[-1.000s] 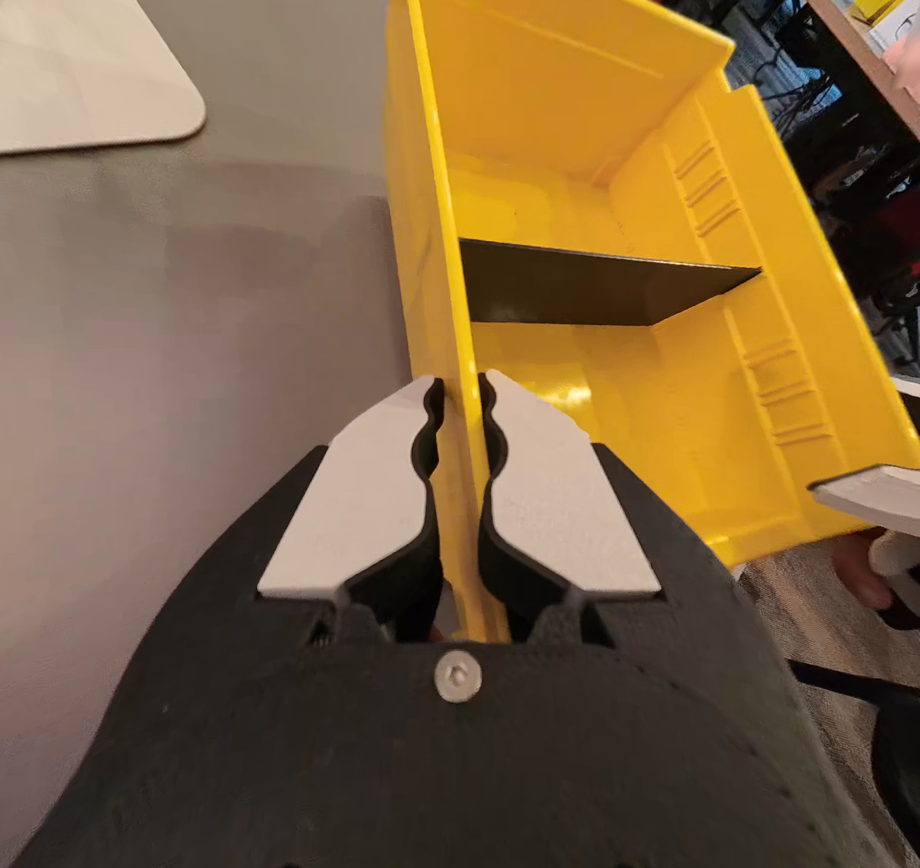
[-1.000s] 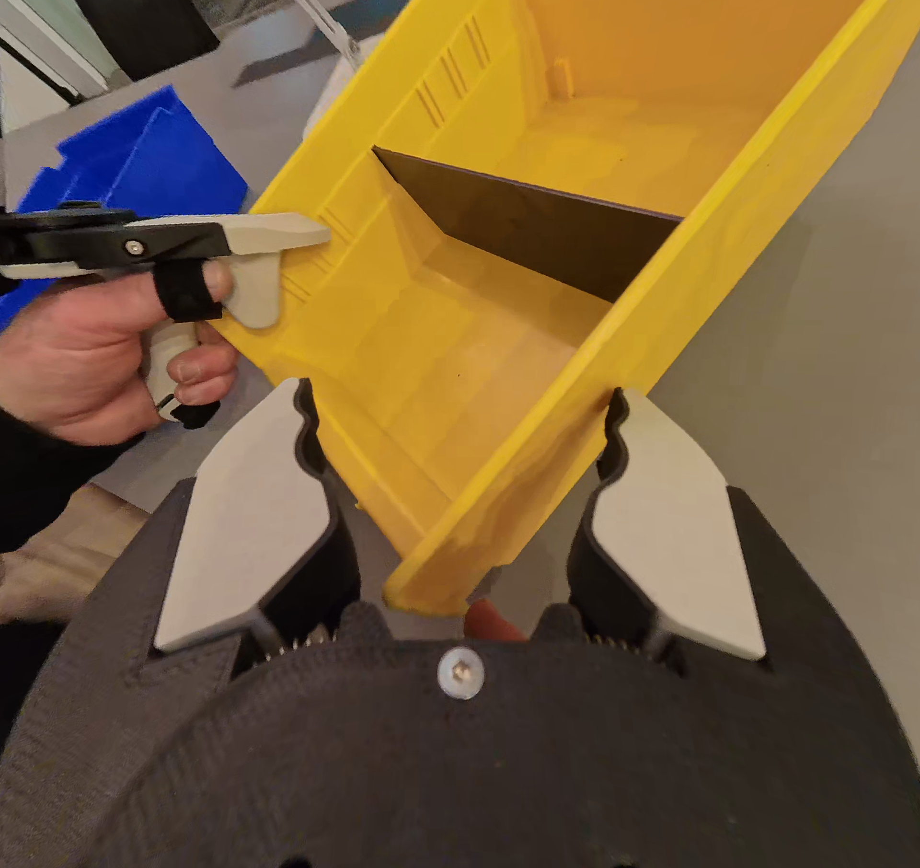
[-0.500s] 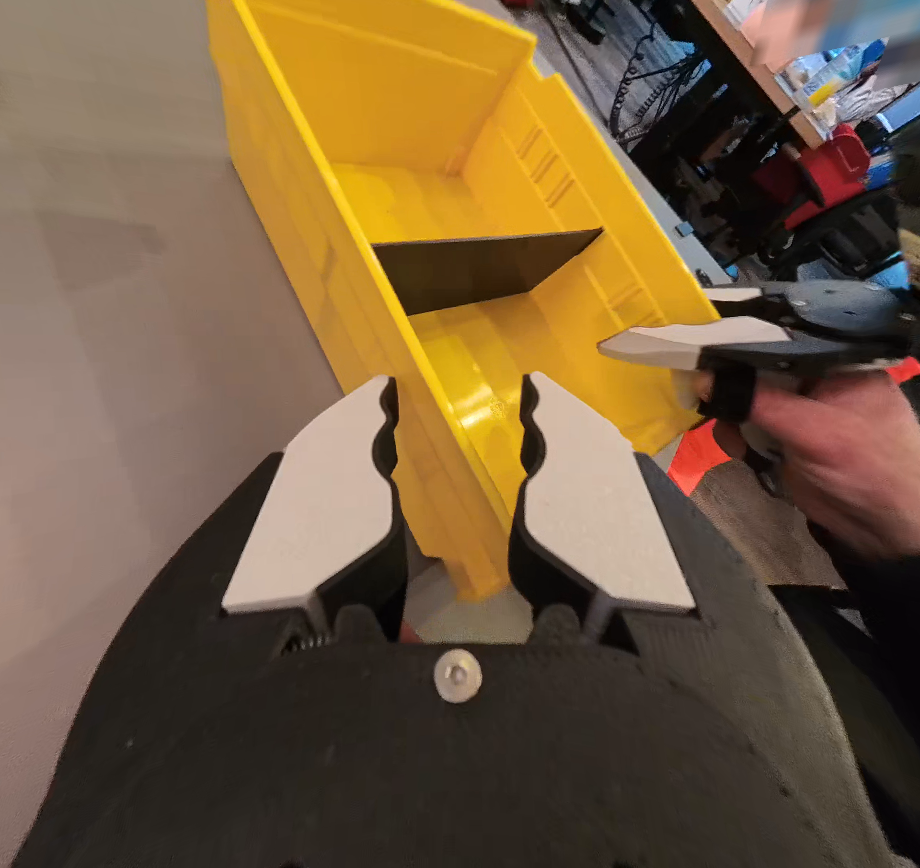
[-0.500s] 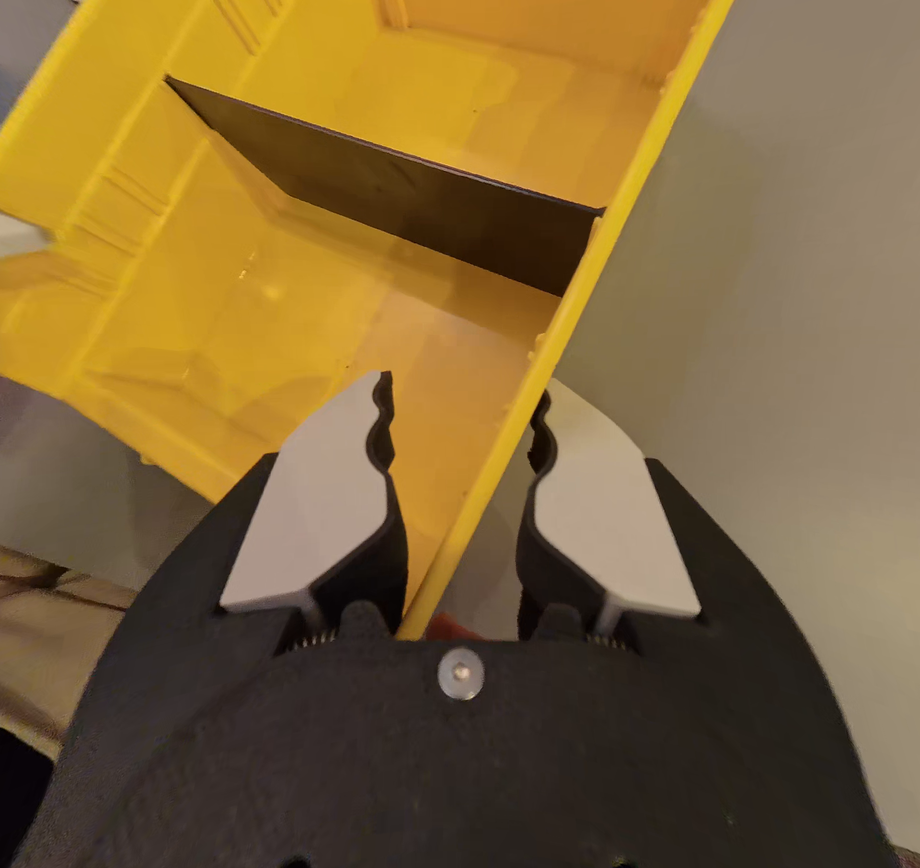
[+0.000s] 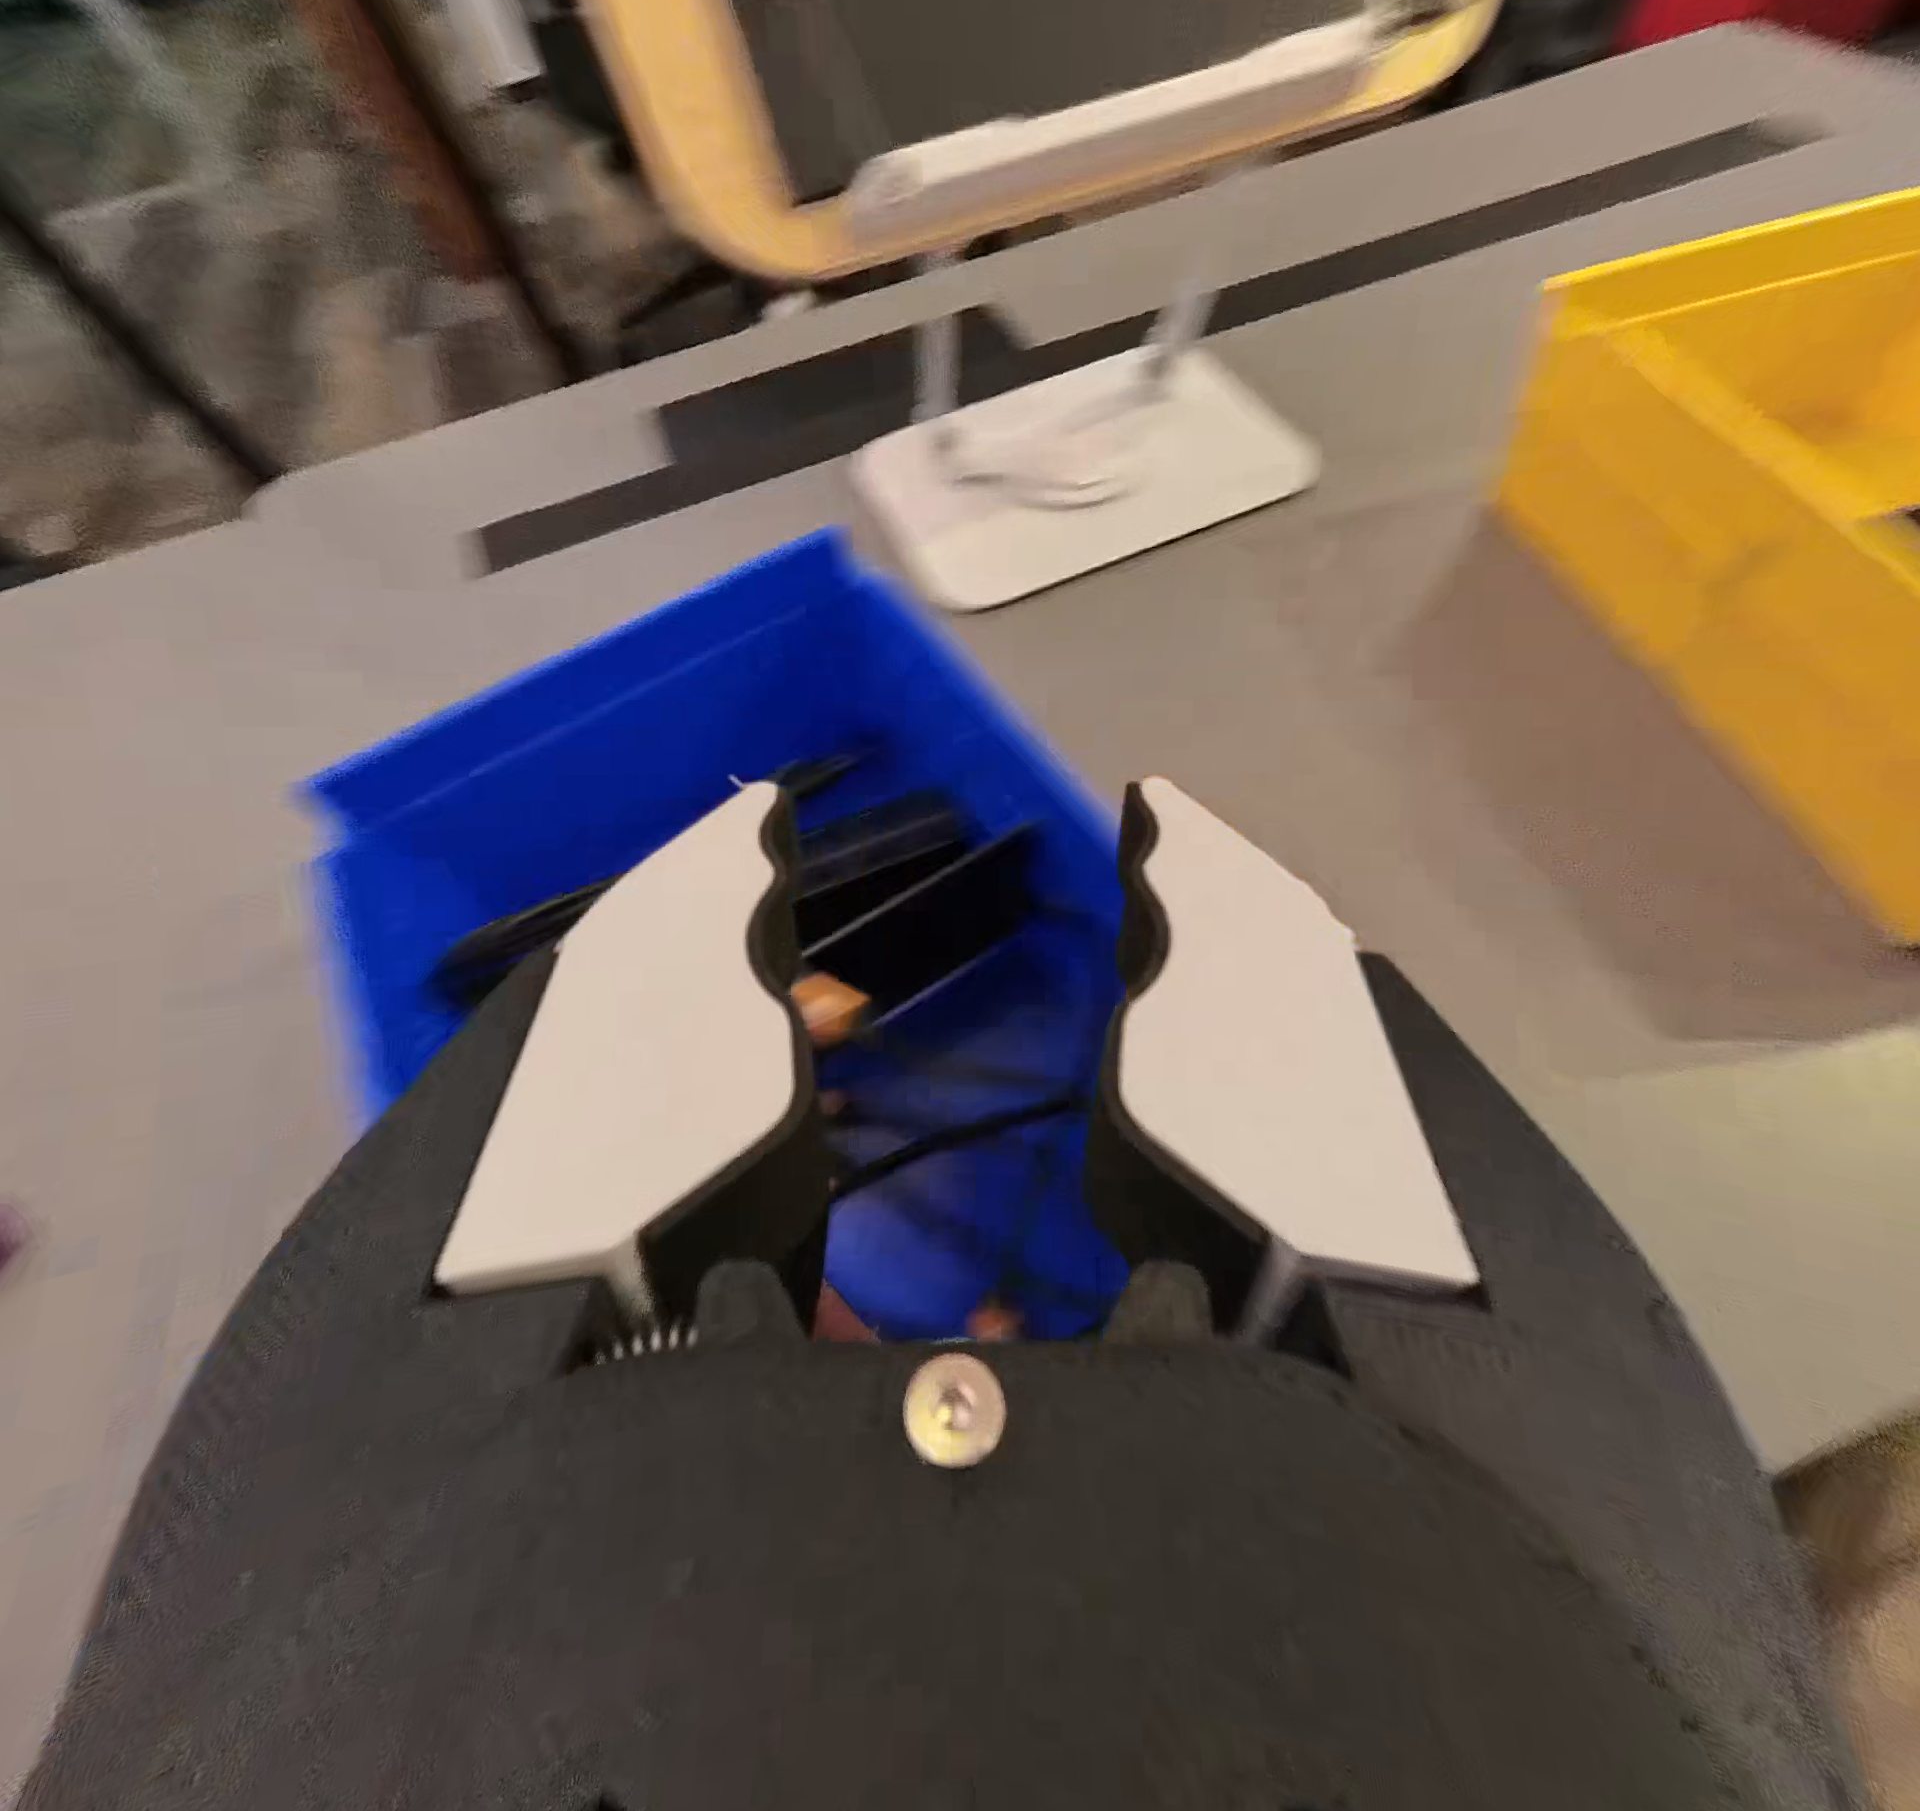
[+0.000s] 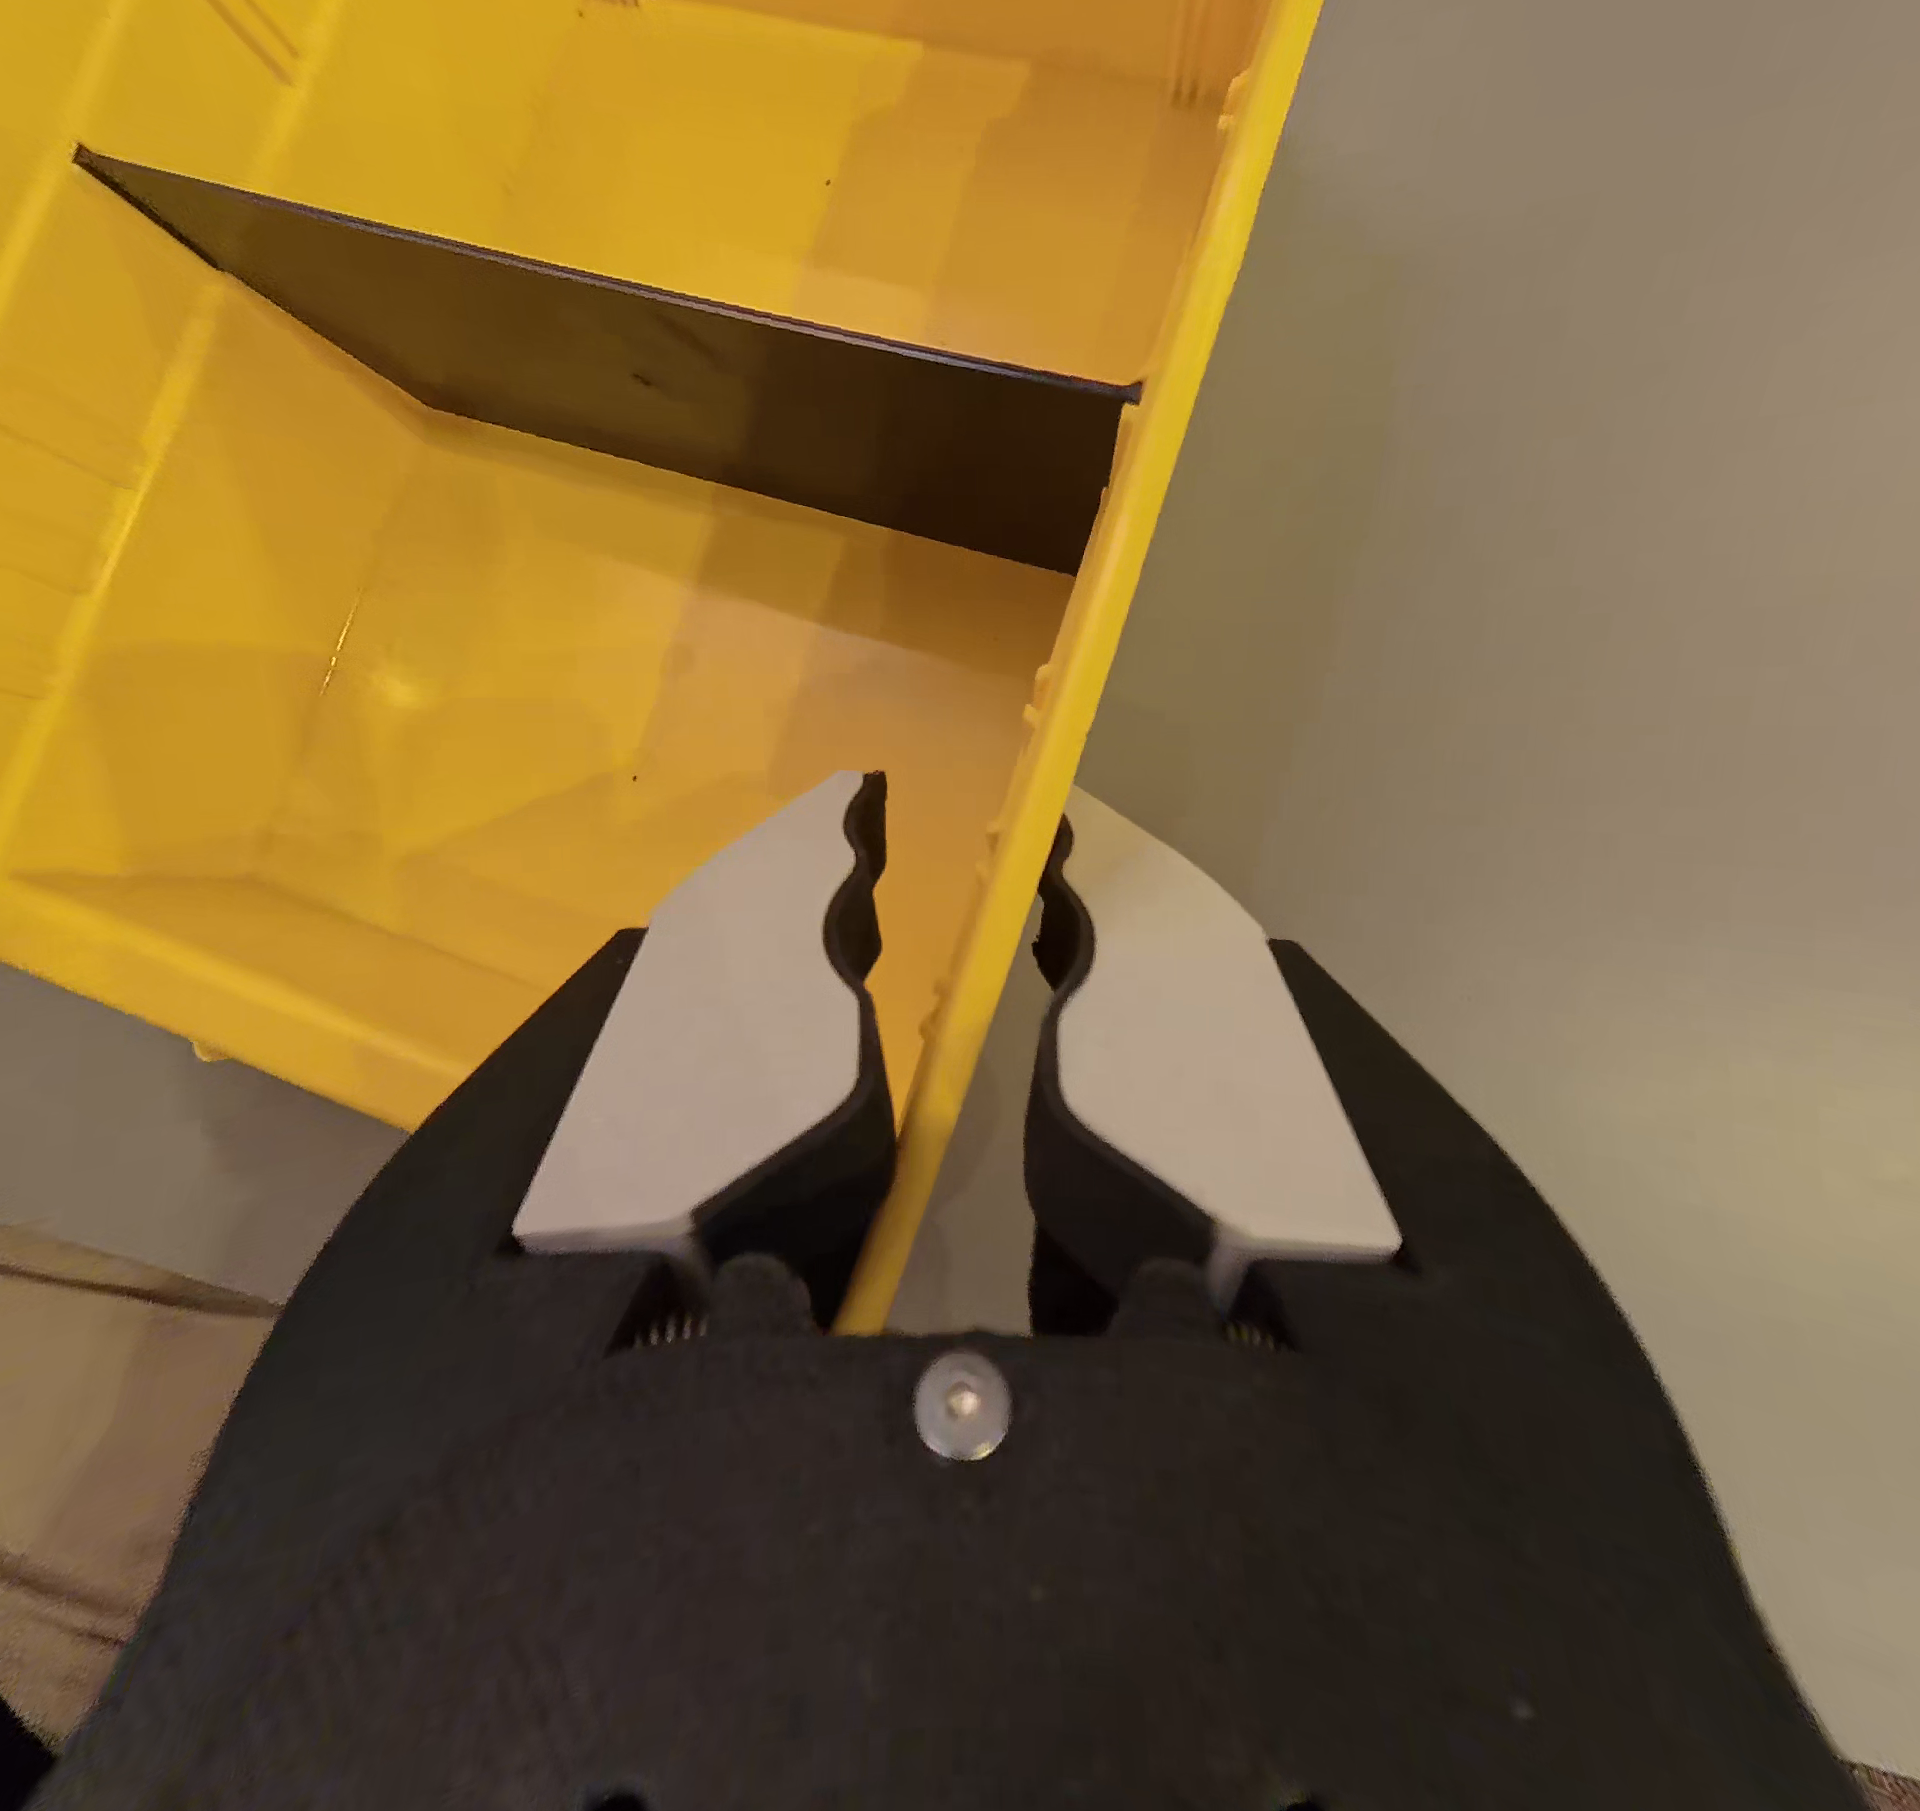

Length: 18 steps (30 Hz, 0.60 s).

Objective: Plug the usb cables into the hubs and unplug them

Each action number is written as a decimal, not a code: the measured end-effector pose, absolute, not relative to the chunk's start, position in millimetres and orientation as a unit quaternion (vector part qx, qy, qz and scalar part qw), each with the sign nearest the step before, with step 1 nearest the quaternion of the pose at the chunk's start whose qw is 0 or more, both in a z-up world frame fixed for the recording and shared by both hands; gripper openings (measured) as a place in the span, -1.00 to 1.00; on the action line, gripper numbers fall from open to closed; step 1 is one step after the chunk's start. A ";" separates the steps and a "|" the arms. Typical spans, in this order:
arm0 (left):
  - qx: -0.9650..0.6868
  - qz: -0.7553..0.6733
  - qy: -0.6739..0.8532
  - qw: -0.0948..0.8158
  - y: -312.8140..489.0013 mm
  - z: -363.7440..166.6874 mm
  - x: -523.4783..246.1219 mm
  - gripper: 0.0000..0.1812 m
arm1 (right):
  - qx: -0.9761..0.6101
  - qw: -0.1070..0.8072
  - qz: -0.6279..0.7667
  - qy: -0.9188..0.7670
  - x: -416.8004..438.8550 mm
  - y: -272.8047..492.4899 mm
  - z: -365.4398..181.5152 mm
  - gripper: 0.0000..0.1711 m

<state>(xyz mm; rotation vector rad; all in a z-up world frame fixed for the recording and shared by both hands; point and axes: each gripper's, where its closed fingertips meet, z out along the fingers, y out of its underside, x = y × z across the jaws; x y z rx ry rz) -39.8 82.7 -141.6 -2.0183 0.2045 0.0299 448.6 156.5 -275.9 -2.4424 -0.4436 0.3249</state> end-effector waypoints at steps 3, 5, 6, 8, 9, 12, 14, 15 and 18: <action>-0.852 0.104 0.050 0.511 56.5 -140.9 -124.6 -0.32 | -0.929 0.303 0.124 -0.172 452.8 158.9 -277.1 -0.71; -0.866 0.139 0.030 0.480 39.0 -151.5 -168.2 -0.29 | -0.931 0.296 0.126 -0.173 455.6 160.6 -277.9 -0.72; -0.872 0.139 0.017 0.470 31.8 -157.7 -182.4 -0.27 | -0.932 0.293 0.125 -0.174 457.2 161.4 -278.2 -0.72; -0.881 0.127 -0.004 0.456 22.0 -170.6 -198.4 -0.27 | -0.933 0.288 0.123 -0.178 459.4 162.1 -278.6 -0.73; -0.890 0.110 -0.010 0.443 19.0 -181.0 -199.6 -0.26 | -0.933 0.286 0.125 -0.179 459.6 161.9 -278.9 -0.73; -0.908 0.077 -0.014 0.411 14.9 -210.8 -195.2 -0.25 | -0.934 0.281 0.127 -0.182 460.2 161.7 -279.4 -0.73; -0.907 0.066 -0.001 0.416 17.3 -220.5 -186.7 -0.24 | -0.934 0.279 0.126 -0.184 460.5 161.5 -279.4 -0.73; -0.900 0.068 0.006 0.431 20.0 -220.2 -183.3 -0.25 | -0.934 0.278 0.127 -0.185 460.4 161.2 -279.6 -0.73; -0.911 0.071 0.007 0.406 19.0 -239.0 -183.1 -0.28 | -0.936 0.269 0.130 -0.187 461.2 160.6 -280.5 -0.72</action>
